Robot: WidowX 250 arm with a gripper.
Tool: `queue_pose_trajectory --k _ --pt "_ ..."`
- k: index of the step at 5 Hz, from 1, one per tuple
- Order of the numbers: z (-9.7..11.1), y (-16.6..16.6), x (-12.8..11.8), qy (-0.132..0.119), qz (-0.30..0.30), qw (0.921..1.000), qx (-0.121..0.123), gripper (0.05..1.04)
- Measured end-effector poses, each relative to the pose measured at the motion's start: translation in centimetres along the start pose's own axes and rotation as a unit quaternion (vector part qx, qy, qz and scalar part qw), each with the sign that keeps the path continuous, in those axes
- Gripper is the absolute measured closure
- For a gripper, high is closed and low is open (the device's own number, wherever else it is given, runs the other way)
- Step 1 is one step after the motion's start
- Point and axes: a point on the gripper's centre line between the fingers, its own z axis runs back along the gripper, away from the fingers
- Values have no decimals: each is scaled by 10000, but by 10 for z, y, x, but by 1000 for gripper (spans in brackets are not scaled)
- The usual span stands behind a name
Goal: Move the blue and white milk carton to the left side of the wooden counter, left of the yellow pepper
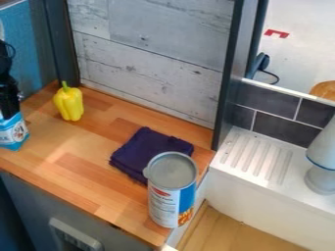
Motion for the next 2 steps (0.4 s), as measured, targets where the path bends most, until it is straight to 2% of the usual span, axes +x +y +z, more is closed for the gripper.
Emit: queue_pose_trajectory --k 1,2 --pt "-3 0 2 63 28 9999 -75 100" --pt "-2 -2 1 109 28 9999 -117 88"
